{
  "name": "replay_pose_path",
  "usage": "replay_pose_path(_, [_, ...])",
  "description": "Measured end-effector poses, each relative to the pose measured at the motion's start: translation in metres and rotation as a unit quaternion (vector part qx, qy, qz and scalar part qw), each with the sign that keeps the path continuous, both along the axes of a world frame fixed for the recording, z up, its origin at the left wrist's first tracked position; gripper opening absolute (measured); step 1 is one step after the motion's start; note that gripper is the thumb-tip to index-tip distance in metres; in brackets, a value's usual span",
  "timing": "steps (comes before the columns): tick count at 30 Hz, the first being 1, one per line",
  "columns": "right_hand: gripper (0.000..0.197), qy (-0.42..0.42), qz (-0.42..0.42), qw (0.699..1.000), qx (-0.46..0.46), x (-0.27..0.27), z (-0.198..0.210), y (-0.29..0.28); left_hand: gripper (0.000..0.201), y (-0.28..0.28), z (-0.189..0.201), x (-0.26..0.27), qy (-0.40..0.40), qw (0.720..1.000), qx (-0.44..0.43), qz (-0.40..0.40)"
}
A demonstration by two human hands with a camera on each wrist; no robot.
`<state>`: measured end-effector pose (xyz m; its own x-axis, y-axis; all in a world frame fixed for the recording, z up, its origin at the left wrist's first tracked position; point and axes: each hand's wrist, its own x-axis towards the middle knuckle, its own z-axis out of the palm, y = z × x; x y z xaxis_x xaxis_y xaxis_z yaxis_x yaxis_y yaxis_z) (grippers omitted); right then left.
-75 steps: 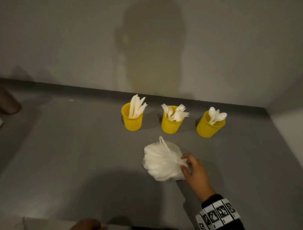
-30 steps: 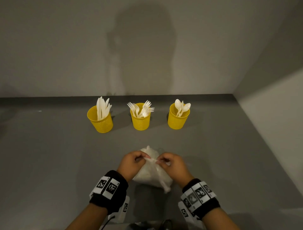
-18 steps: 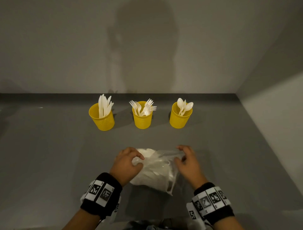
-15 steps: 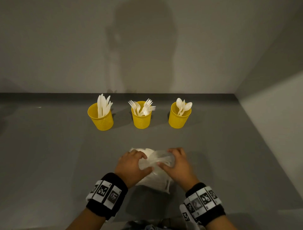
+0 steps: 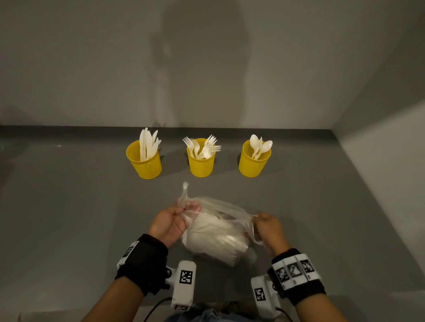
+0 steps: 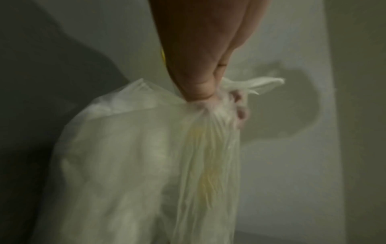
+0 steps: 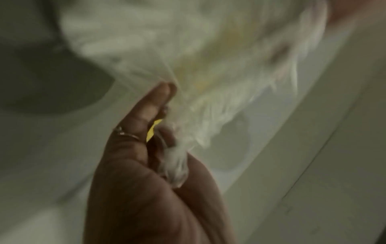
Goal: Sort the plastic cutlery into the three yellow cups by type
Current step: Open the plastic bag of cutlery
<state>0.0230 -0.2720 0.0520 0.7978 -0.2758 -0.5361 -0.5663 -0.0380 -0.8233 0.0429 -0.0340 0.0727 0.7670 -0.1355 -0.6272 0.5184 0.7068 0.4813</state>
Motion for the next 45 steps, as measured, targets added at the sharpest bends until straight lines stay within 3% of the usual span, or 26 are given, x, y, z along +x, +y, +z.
replay_pose_path(2, [0.026, 0.046, -0.059, 0.969, 0.236, 0.001, 0.008, -0.001, 0.027, 0.002, -0.006, -0.005, 0.027, 0.999, -0.021, 0.013])
replay_pose_path(4, [0.024, 0.080, -0.103, 0.922, 0.366, 0.004, 0.012, -0.004, 0.013, 0.002, -0.015, -0.010, 0.043, 0.998, -0.036, 0.014])
replay_pose_path(6, [0.022, 0.089, -0.132, 0.907, 0.390, 0.010, 0.017, -0.004, 0.031, 0.006, -0.035, -0.013, 0.046, 0.999, -0.028, 0.006])
replay_pose_path(8, [0.016, 0.089, -0.160, 0.902, 0.391, 0.019, 0.016, -0.007, 0.035, 0.008, -0.041, -0.014, 0.042, 0.998, -0.029, -0.023])
replay_pose_path(12, [0.014, 0.107, -0.099, 0.926, 0.349, 0.027, 0.012, -0.009, 0.025, 0.002, -0.036, -0.017, -0.018, 0.983, 0.098, -0.154])
replay_pose_path(13, [0.023, 0.124, -0.085, 0.931, 0.332, 0.027, 0.012, -0.010, 0.031, 0.001, -0.038, -0.017, -0.035, 0.975, 0.142, -0.168])
replay_pose_path(15, [0.016, 0.143, -0.089, 0.940, 0.297, 0.027, 0.010, -0.011, 0.052, 0.007, -0.048, -0.013, -0.037, 0.954, 0.243, -0.172])
replay_pose_path(16, [0.006, 0.135, -0.090, 0.947, 0.277, 0.026, 0.006, -0.012, 0.047, 0.010, -0.049, -0.011, -0.045, 0.939, 0.291, -0.176])
replay_pose_path(18, [0.006, 0.116, -0.066, 0.958, 0.254, 0.022, -0.001, -0.018, 0.027, 0.016, -0.045, -0.009, -0.047, 0.906, 0.357, -0.221])
replay_pose_path(19, [0.016, 0.110, -0.059, 0.959, 0.255, 0.020, -0.004, -0.021, 0.028, 0.020, -0.042, -0.008, -0.034, 0.892, 0.383, -0.237])
replay_pose_path(21, [0.026, 0.097, -0.039, 0.960, 0.258, 0.016, -0.006, -0.025, 0.041, 0.025, -0.041, -0.006, 0.014, 0.899, 0.356, -0.253])
replay_pose_path(23, [0.010, 0.039, -0.015, 0.987, 0.158, 0.013, -0.006, -0.025, 0.044, 0.031, -0.040, -0.002, 0.032, 0.899, 0.340, -0.272])
replay_pose_path(24, [0.012, -0.005, -0.007, 0.998, 0.064, 0.010, -0.008, -0.025, 0.044, 0.033, -0.041, 0.001, 0.013, 0.893, 0.356, -0.274])
replay_pose_path(25, [0.029, -0.048, 0.008, 0.997, -0.055, 0.007, -0.011, -0.027, 0.038, 0.036, -0.041, 0.003, -0.024, 0.884, 0.391, -0.254])
replay_pose_path(27, [0.043, -0.129, 0.045, 0.946, -0.294, 0.000, -0.011, -0.029, 0.018, 0.036, -0.038, 0.003, -0.094, 0.846, 0.509, -0.125])
replay_pose_path(29, [0.030, -0.194, 0.094, 0.897, -0.386, -0.008, -0.003, -0.026, 0.024, 0.031, -0.028, -0.004, -0.167, 0.779, 0.604, -0.022])
replay_pose_path(30, [0.023, -0.198, 0.133, 0.890, -0.389, -0.011, -0.003, -0.023, 0.020, 0.022, -0.015, -0.011, -0.230, 0.738, 0.634, -0.038])
replay_pose_path(32, [0.020, -0.149, 0.206, 0.879, -0.403, -0.014, -0.002, -0.014, 0.018, 0.006, -0.007, -0.026, -0.356, 0.636, 0.667, -0.157])
replay_pose_path(35, [0.032, -0.050, 0.262, 0.864, -0.427, -0.013, -0.010, -0.006, 0.022, -0.016, -0.016, -0.038, -0.392, 0.479, 0.730, -0.289])
replay_pose_path(37, [0.036, -0.016, 0.241, 0.886, -0.396, -0.009, -0.017, -0.004, 0.022, -0.022, -0.019, -0.036, -0.327, 0.456, 0.751, -0.347])
replay_pose_path(41, [0.018, -0.012, 0.186, 0.917, -0.353, 0.001, -0.022, -0.003, 0.040, -0.016, -0.021, -0.025, -0.230, 0.527, 0.702, -0.420])
replay_pose_path(42, [0.016, -0.020, 0.151, 0.934, -0.323, 0.003, -0.020, -0.004, 0.046, -0.014, -0.021, -0.025, -0.224, 0.529, 0.700, -0.424])
replay_pose_path(44, [0.018, -0.012, 0.066, 0.976, -0.205, 0.007, -0.011, -0.008, 0.049, -0.009, -0.016, -0.025, -0.205, 0.517, 0.697, -0.452])
replay_pose_path(45, [0.020, 0.003, 0.019, 0.994, -0.104, 0.010, -0.006, -0.011, 0.044, -0.006, -0.017, -0.025, -0.198, 0.501, 0.704, -0.463])
